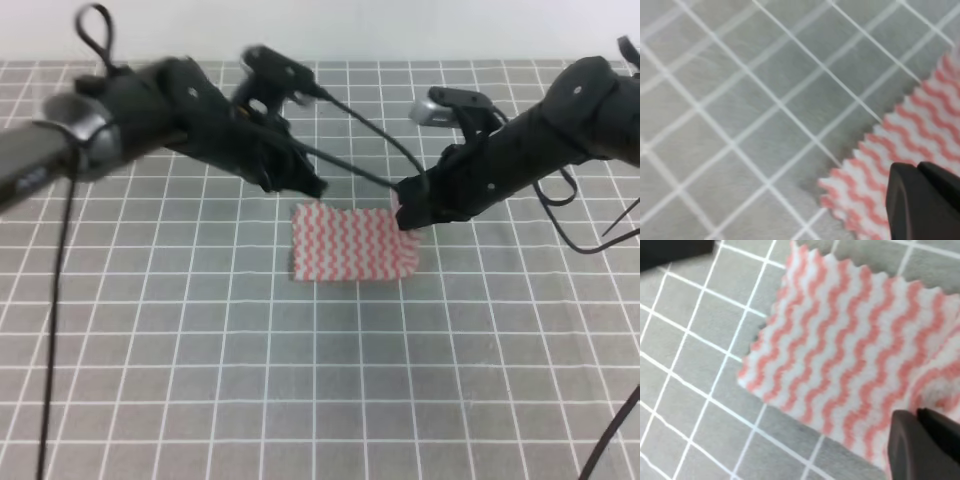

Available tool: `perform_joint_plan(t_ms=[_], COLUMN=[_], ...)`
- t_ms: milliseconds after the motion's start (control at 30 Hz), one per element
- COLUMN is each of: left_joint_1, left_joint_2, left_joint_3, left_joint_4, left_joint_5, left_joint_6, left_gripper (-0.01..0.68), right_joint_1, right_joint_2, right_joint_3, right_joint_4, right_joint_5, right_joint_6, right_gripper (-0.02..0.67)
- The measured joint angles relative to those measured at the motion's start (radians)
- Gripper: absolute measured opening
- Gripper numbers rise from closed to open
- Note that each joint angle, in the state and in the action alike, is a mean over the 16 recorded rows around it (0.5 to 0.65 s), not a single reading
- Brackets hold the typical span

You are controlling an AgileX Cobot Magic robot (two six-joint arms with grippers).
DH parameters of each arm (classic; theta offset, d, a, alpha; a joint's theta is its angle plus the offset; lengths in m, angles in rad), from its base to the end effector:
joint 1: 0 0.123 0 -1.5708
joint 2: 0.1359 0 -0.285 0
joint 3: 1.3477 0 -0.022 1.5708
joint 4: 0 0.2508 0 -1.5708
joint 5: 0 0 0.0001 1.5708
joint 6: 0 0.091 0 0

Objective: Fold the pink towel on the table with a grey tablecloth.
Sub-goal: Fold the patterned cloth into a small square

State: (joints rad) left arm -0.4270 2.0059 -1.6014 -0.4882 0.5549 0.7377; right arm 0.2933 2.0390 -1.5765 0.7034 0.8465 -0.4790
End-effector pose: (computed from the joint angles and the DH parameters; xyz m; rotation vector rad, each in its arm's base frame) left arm 0.4088 -0.2108 0.2410 0.9721 2.1775 -0.3517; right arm 0.4087 0.1695 0.2156 -0.5101 2.5982 0.7797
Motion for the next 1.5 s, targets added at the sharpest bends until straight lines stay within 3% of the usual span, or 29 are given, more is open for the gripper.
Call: perform_joint_plan(t_ms=[400,867,1500], left_joint_1=[0.053,0.054,0.059], left_joint_2=[-0.080,-0.085,-0.083], left_joint_3=[0.001,0.001,0.001], left_joint_4=[-0.006,-0.008,-0.007], left_joint_5=[0.013,0.021,0.028], left_joint_6=[-0.043,-0.041,-0.038], left_gripper=[-0.001,-0.001,-0.001], right_joint_1=[0.056,0.114,0.158], right_joint_2=[-0.001,0.016,0.134], right_joint_3=[-0.007,-0.016,-0.122], right_joint_4=[0.045,0.091,0.118], right_joint_5=[-0.038,-0.099,-0.038], right_joint_6=[-0.019,-0.022,-0.022], right_gripper=[-0.015,-0.015,-0.012])
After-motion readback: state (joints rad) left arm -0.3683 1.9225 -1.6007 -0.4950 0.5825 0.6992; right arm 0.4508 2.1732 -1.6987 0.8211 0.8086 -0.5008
